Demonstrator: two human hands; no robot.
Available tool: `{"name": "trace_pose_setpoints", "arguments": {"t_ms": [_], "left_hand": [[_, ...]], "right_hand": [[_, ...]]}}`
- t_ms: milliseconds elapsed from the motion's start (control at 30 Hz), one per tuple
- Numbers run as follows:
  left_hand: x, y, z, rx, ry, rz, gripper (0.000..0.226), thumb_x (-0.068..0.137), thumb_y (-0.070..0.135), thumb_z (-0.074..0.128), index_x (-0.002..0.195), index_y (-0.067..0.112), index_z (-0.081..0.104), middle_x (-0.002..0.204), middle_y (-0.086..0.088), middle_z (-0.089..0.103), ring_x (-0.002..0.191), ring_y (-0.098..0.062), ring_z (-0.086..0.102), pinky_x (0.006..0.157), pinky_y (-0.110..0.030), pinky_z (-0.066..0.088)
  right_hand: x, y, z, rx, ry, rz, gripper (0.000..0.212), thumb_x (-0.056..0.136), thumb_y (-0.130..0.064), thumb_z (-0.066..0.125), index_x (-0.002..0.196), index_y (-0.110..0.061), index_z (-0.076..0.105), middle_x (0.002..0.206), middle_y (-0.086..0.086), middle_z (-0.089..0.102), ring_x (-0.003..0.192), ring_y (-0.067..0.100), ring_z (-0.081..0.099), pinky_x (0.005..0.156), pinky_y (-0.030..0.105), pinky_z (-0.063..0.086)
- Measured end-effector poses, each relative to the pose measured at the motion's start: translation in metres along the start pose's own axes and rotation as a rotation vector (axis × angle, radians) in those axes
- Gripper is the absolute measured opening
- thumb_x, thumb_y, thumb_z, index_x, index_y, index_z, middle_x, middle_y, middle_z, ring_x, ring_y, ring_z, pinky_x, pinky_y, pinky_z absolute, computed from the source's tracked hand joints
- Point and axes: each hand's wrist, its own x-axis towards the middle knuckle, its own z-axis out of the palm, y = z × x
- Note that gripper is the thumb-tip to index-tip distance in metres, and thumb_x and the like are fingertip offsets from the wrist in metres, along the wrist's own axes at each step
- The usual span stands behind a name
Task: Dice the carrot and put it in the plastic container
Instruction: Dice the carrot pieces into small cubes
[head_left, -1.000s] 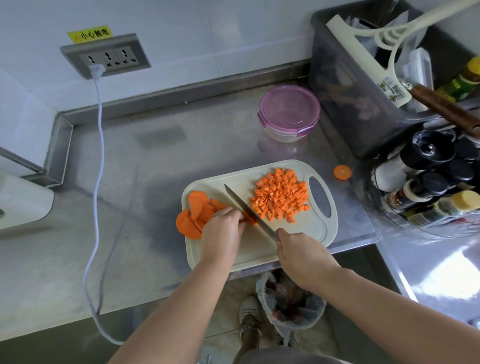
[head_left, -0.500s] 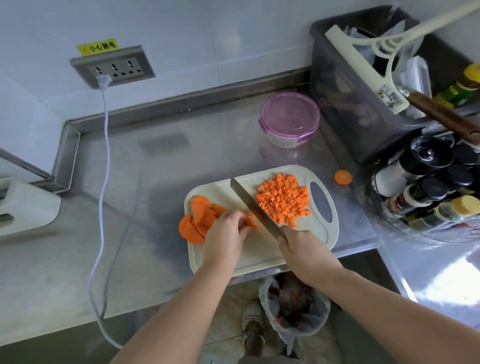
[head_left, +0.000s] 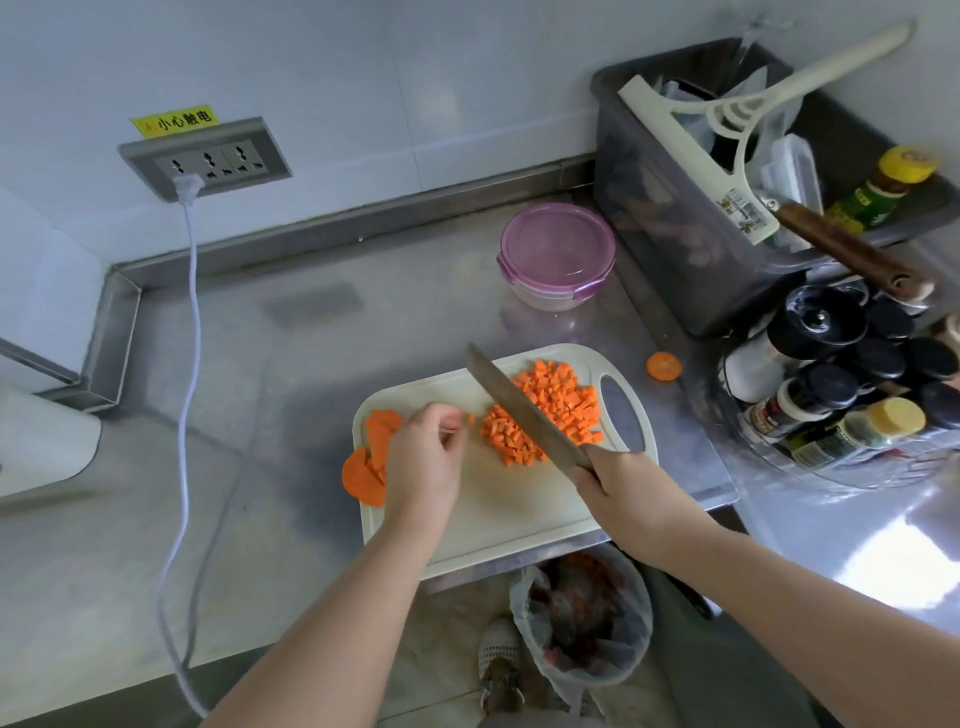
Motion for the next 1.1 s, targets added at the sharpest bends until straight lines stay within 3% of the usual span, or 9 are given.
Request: {"name": "trace_pose_setpoints", "arguments": {"t_ms": [133,200,267,400,433,533,733,900,1100], "left_hand": [[0.006,-0.010,-0.033,-0.009,0.037,-0.085,0.012,0.095,0.012,0.053,0.098,0.018,0.062,0.076,0.009,0.070,0.048,-0.014,0.058,0.052,-0.029,0.050],[0.008,-0.012,-0.046,0.055,0.067,-0.100,0.015,0.096,0.012,0.051,0.099,0.021,0.063,0.076,0.014,0.067,0.054,-0.013,0.058,0.049,-0.014,0.041],[0.010,-0.014,-0.056,0.131,0.094,-0.097,0.021,0.096,0.011,0.051,0.109,0.016,0.067,0.093,0.005,0.068,0.070,-0.012,0.059,0.053,-0.006,0.036],[0.015,-0.025,-0.060,0.107,-0.054,-0.120,0.028,0.096,0.000,0.047,0.113,0.014,0.063,0.102,-0.004,0.064,0.064,-0.001,0.051,0.045,-0.002,0.037],[0.016,-0.029,-0.061,0.117,-0.087,-0.118,0.029,0.095,-0.001,0.047,0.111,0.016,0.064,0.105,-0.004,0.062,0.066,-0.002,0.053,0.047,-0.005,0.039],[0.020,-0.036,-0.064,0.224,-0.113,-0.064,0.029,0.091,0.001,0.051,0.107,0.022,0.065,0.116,-0.004,0.058,0.089,-0.014,0.059,0.070,-0.022,0.045],[0.036,-0.049,-0.080,0.365,-0.361,0.004,0.047,0.086,0.002,0.059,0.129,0.021,0.056,0.127,-0.008,0.049,0.112,-0.023,0.054,0.088,-0.021,0.036],[0.042,-0.054,-0.084,0.413,-0.453,0.057,0.045,0.085,-0.002,0.059,0.125,0.019,0.059,0.117,-0.004,0.048,0.107,-0.023,0.054,0.088,-0.024,0.039],[0.043,-0.059,-0.092,0.455,-0.422,0.121,0.020,0.081,0.007,0.068,0.091,0.023,0.060,0.090,0.009,0.047,0.092,-0.022,0.058,0.083,-0.040,0.048]], "right_hand": [[-0.006,-0.007,0.017,0.006,-0.081,-0.012,0.035,0.100,-0.023,0.037,0.066,-0.023,0.030,0.065,-0.001,0.041,0.060,0.020,0.039,0.057,0.034,0.030],[-0.004,-0.013,0.028,0.020,-0.120,0.004,0.035,0.100,-0.022,0.036,0.066,-0.022,0.030,0.066,-0.001,0.041,0.058,0.017,0.039,0.056,0.033,0.030],[-0.001,-0.017,0.036,0.050,-0.131,0.033,0.035,0.100,-0.021,0.036,0.066,-0.020,0.030,0.066,-0.001,0.041,0.055,0.015,0.039,0.058,0.029,0.032],[0.008,-0.019,0.039,0.030,-0.045,0.105,0.028,0.101,-0.022,0.035,0.074,-0.016,0.037,0.074,0.001,0.046,0.074,0.024,0.047,0.065,0.030,0.034],[0.010,-0.020,0.038,0.018,-0.026,0.117,0.028,0.101,-0.022,0.035,0.074,-0.016,0.037,0.073,0.002,0.045,0.075,0.025,0.046,0.065,0.030,0.034],[0.012,-0.023,0.036,0.016,-0.010,0.114,0.035,0.101,-0.022,0.037,0.066,-0.019,0.030,0.066,0.000,0.041,0.070,0.026,0.045,0.062,0.030,0.031],[0.010,-0.024,0.033,0.151,0.001,0.105,0.029,0.098,-0.021,0.040,0.070,-0.012,0.040,0.065,0.007,0.047,0.057,0.025,0.047,0.057,0.032,0.037],[0.009,-0.028,0.030,0.154,0.009,0.102,0.027,0.098,-0.020,0.040,0.071,-0.013,0.040,0.065,0.007,0.047,0.057,0.026,0.048,0.058,0.035,0.043],[0.008,-0.037,0.027,0.149,-0.001,0.098,0.023,0.098,-0.021,0.039,0.082,-0.007,0.048,0.067,0.007,0.048,0.057,0.023,0.048,0.066,0.044,0.052]]}}
